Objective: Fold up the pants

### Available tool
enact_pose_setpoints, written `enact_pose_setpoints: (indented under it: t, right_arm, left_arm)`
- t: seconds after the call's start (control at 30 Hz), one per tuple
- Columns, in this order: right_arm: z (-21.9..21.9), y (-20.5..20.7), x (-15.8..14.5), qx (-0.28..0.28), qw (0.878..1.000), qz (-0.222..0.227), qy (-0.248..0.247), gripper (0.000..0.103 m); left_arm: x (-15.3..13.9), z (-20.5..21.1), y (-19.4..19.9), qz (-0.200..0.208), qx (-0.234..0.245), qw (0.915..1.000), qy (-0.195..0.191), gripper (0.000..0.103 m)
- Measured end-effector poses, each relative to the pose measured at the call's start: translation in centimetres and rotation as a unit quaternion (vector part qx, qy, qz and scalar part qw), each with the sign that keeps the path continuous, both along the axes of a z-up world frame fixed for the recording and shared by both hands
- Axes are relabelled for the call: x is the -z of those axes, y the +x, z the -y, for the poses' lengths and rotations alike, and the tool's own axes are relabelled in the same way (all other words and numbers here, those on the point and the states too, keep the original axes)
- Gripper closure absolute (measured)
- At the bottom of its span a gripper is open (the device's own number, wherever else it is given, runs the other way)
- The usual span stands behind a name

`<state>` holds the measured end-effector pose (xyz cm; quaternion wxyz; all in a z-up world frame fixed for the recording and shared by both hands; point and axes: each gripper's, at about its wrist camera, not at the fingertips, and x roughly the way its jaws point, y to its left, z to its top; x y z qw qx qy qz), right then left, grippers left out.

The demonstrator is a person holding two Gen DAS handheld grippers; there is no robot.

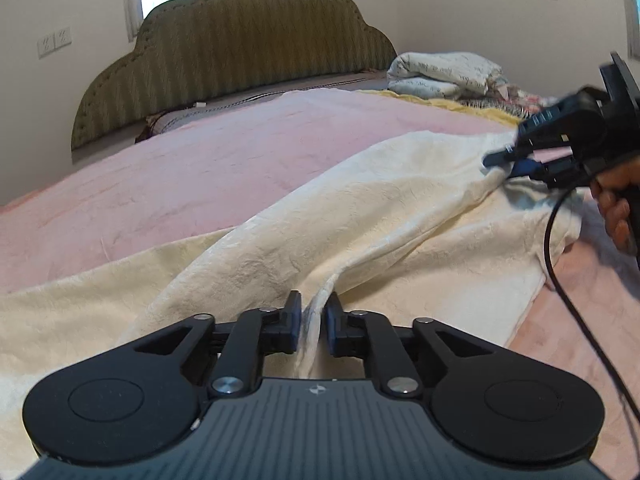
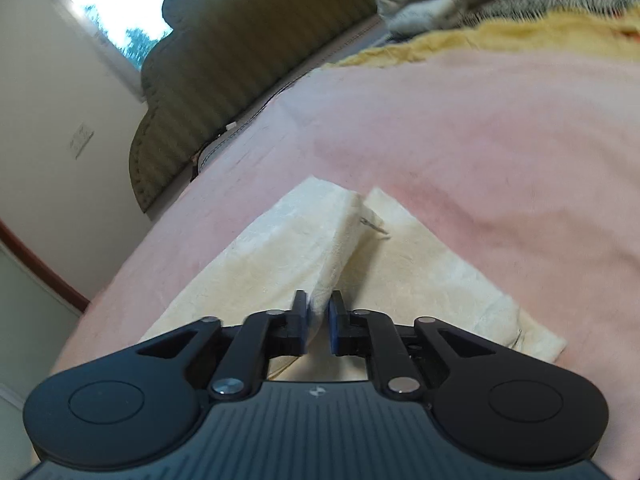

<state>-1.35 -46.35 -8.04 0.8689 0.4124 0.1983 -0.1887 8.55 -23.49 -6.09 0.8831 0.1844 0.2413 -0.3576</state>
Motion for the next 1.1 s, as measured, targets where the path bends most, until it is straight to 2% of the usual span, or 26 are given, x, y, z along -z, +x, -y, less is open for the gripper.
enact_pose_setpoints:
  t: [0.07,0.13,0.17,0.2,0.23,0.27,0.4,0.47,0.57,0.6,0.67,0.7,0.73,0.83,0.87,0.97,1.1]
  right_arm:
    - [0.3,0.1,0.6,0.011,0.999,0.024,0.023,0.067]
    - [0.6,0.6,0.8,0.010,0.998,0.048,0.032,0.059]
    - [0.6,0.9,0.6,0.012,0.999,0.046,0.025,0.061]
    - [0.7,1.3,0.5,0.012,0.999,0.044,0.016,0.068]
    - [0.8,1.5,0.4,0.012,0.999,0.044,0.014,0.092]
    - [1.0,1.5,0.4,0.014,0.999,0.047,0.016,0.097]
    - [1.2,1.6,-1.5,-0.005,0.997,0.071,0.001,0.098]
    - [1.1,2.0,-3.7,-0.021,0.995,0.091,-0.020,0.098]
    - [0.5,2.0,-7.3,-0.041,0.985,0.157,-0.057,0.098]
    - [0.1,1.6,-8.4,-0.046,0.980,0.181,-0.076,0.098]
    - [-0.6,0.3,-9.4,-0.047,0.972,0.202,-0.106,0.098]
    - [-0.7,-0.3,-9.2,-0.042,0.975,0.192,-0.108,0.098]
    - [-0.4,-1.0,-8.3,-0.033,0.981,0.162,-0.101,0.098]
    - [0.4,-3.4,-4.1,-0.003,0.996,0.065,-0.057,0.098]
    - [0.4,-4.5,-2.7,0.005,0.998,0.049,-0.043,0.098]
    - [0.0,-6.7,-0.7,0.014,0.999,0.028,-0.022,0.098]
    - [-0.6,-7.7,-1.2,0.010,0.999,0.024,-0.041,0.098]
  left_arm:
    - [0.2,0.6,-0.6,0.023,0.005,0.9995,0.021,0.063]
    - [0.4,1.1,-0.9,0.039,0.009,0.9986,0.034,0.063]
    - [0.4,1.3,-1.0,0.043,0.012,0.9983,0.037,0.065]
    - [0.4,1.3,-0.9,0.043,0.012,0.9983,0.039,0.075]
    - [0.5,1.3,-1.0,0.040,0.011,0.9984,0.038,0.086]
    - [0.4,1.1,-0.8,0.039,0.008,0.9986,0.037,0.098]
    - [-0.8,-0.1,-0.3,0.037,-0.007,0.9993,0.001,0.098]
    - [-3.0,-1.1,-0.4,0.062,-0.031,0.9965,-0.046,0.098]
    - [-6.4,-2.9,-1.3,0.098,-0.044,0.9874,-0.116,0.096]
    - [-7.1,-3.1,-1.8,0.104,-0.038,0.9862,-0.123,0.095]
    - [-7.0,-2.3,-2.8,0.091,0.001,0.9916,-0.092,0.095]
    - [-6.4,-1.9,-3.2,0.079,0.021,0.9941,-0.071,0.094]
    - [-5.4,-1.3,-3.9,0.066,0.046,0.9956,-0.048,0.093]
    - [-1.5,-0.2,-6.2,0.051,0.104,0.9931,0.017,0.093]
    - [-0.6,0.0,-6.7,0.049,0.113,0.9918,0.034,0.093]
    - [0.1,0.0,-7.2,0.056,0.124,0.9895,0.048,0.093]
    - [-0.3,-0.3,-6.2,0.034,0.129,0.9903,0.041,0.093]
